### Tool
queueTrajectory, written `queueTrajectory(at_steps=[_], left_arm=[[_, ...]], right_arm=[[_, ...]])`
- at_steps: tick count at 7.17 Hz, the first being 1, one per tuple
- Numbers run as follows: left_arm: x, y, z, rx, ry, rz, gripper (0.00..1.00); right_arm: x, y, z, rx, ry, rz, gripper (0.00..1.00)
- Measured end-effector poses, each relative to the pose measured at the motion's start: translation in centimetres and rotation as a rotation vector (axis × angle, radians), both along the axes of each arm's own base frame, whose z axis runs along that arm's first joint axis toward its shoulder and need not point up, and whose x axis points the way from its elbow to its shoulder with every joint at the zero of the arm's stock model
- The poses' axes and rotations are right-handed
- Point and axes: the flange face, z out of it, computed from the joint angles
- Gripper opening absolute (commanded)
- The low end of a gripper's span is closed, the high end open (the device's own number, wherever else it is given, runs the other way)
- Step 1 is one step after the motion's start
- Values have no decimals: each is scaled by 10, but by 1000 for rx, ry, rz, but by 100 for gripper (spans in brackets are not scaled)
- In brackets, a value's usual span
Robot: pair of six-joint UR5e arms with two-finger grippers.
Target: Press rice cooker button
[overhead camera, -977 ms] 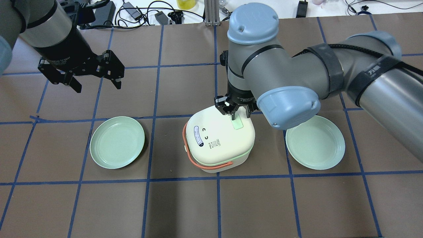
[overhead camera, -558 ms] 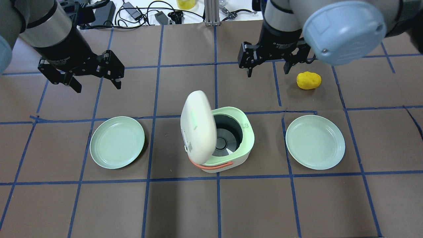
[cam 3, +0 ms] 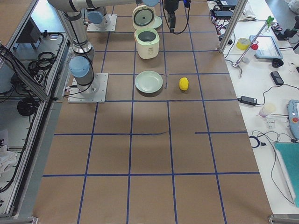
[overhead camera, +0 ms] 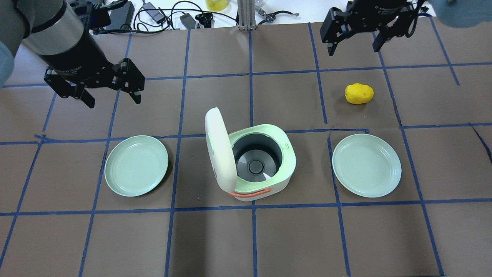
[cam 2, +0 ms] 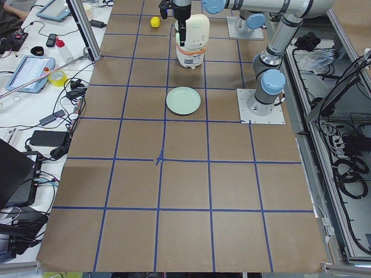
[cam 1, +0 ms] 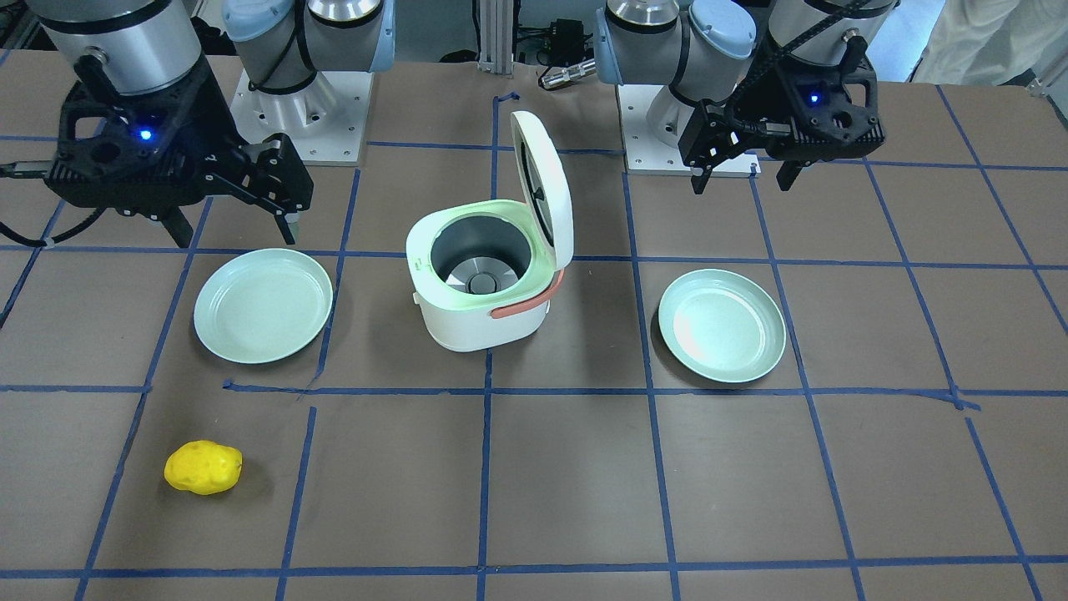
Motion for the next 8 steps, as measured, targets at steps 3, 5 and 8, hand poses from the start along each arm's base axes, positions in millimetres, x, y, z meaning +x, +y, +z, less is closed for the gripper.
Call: queueTrajectory(at_steps=[3,5,8], left_arm=[[0,0,0,0,0,1,100],[0,0,0,0,0,0,100],[0,0,0,0,0,0,100]], right_arm=[[-8,1,5,-4,25,-2,100],[-8,3,5,3,28,-2,100],[-7,4,4,9,28,-2,100]])
